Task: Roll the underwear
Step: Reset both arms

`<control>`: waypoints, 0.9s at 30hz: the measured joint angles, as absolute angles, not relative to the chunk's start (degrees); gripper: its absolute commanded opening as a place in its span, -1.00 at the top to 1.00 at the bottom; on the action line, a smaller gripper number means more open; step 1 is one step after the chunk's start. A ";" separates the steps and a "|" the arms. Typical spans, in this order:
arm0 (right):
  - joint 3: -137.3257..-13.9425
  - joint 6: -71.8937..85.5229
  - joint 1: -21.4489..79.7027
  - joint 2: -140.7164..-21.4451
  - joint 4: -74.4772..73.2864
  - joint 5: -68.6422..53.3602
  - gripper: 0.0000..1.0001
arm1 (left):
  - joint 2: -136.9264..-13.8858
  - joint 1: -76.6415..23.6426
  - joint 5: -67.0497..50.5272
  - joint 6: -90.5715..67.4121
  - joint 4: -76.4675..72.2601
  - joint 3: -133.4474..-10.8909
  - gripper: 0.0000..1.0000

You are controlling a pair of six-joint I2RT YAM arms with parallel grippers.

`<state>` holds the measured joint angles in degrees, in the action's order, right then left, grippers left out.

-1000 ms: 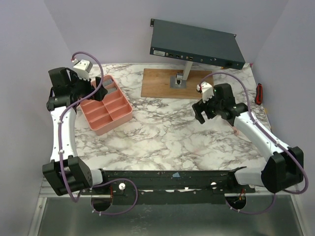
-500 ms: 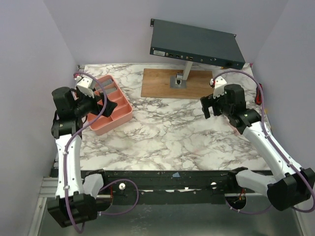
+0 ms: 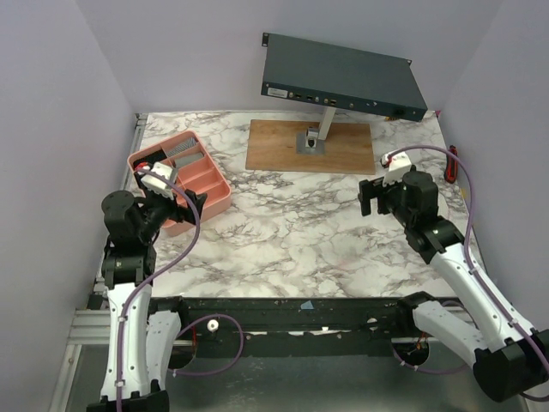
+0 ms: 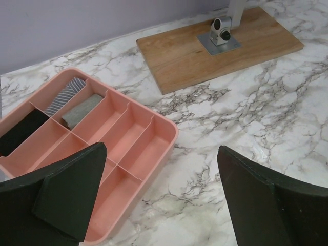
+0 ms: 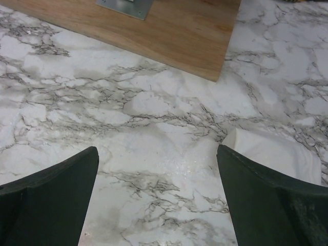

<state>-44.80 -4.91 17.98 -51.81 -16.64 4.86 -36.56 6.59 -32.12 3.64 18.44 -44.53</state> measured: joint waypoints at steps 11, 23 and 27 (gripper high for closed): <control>-41.63 -6.26 17.02 -48.21 -13.54 7.22 -1.00 | -31.33 5.87 -26.87 -0.71 9.91 -35.09 -0.98; -41.06 -6.61 11.77 -46.50 -13.30 6.57 -1.00 | -31.64 3.57 -23.35 -0.38 3.92 -30.85 -0.97; -40.86 -7.07 11.33 -46.50 -13.30 5.91 -1.00 | -33.08 3.25 -22.48 0.43 2.59 -31.07 -0.98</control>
<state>-40.86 -7.07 11.33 -46.50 -13.30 5.91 -33.08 3.25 -22.48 0.43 2.59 -31.07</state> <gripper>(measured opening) 0.998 0.987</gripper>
